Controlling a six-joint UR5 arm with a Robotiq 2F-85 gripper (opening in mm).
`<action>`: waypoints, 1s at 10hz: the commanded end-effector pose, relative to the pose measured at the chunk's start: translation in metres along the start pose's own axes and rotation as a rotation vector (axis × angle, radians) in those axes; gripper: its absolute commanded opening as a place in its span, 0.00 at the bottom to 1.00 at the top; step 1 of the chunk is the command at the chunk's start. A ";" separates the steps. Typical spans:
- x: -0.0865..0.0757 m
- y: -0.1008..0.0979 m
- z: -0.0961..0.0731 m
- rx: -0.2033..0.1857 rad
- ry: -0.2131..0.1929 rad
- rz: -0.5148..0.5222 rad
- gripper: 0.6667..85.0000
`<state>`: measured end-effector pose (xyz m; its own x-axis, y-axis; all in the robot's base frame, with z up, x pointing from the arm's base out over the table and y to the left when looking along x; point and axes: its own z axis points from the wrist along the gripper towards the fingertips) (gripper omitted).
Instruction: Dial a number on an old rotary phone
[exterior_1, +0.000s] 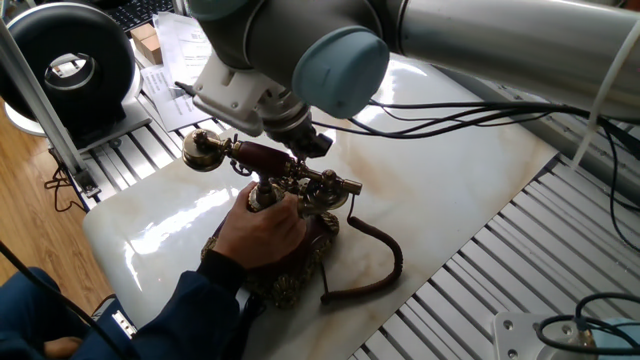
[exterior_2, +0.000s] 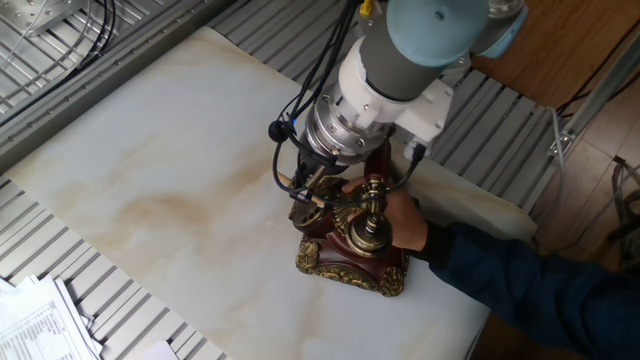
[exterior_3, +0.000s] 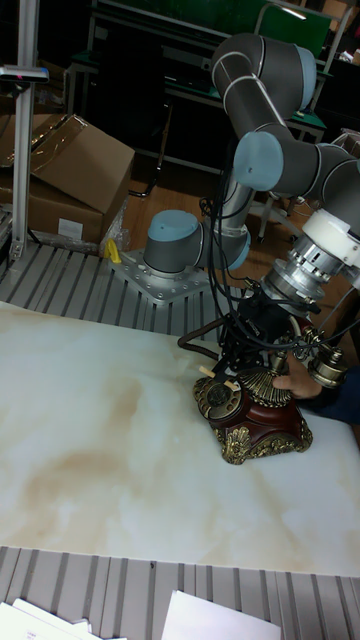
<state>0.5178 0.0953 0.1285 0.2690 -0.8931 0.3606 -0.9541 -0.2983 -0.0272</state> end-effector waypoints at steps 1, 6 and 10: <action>-0.003 -0.001 0.000 -0.005 0.017 0.039 0.01; -0.005 0.003 -0.002 -0.029 0.044 0.076 0.01; -0.008 0.003 -0.005 -0.041 0.040 0.098 0.01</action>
<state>0.5137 0.0989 0.1291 0.1871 -0.8957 0.4034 -0.9758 -0.2167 -0.0284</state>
